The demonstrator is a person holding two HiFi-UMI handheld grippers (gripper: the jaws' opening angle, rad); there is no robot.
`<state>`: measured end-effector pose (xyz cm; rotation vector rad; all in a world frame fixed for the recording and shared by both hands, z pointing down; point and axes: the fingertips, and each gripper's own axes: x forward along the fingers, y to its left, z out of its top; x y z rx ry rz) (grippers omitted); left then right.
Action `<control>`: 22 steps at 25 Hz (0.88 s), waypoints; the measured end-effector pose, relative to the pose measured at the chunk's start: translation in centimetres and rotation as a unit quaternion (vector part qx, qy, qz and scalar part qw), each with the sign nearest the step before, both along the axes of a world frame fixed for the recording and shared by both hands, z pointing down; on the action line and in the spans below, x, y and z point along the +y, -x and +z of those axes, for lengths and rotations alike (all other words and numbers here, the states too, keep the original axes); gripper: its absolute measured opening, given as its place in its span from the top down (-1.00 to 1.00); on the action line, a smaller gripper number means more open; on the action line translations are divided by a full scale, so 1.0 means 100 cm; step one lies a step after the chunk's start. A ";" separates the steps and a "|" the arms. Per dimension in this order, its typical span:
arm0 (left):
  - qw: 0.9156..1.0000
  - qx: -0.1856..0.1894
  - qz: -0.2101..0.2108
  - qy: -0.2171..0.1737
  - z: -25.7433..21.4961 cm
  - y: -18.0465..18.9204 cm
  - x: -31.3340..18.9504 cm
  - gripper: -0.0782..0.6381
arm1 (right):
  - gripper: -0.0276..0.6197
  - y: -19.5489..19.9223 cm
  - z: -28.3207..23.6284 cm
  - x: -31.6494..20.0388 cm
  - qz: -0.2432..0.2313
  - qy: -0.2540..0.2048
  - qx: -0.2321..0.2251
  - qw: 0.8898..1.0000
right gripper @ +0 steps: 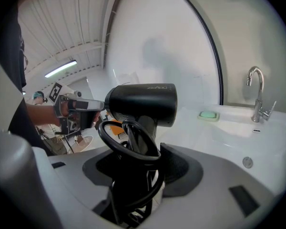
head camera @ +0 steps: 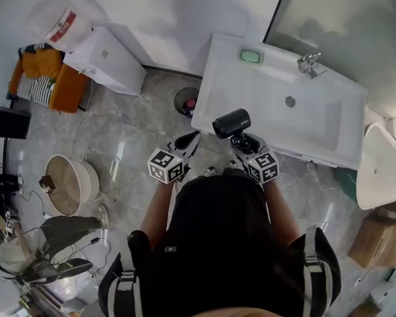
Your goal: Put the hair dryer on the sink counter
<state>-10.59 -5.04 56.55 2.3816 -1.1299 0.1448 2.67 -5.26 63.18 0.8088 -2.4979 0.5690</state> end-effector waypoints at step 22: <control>0.999 0.019 0.044 0.011 0.004 -0.003 -0.097 0.73 | 0.01 -0.001 0.016 -0.081 0.035 0.034 0.023 0.999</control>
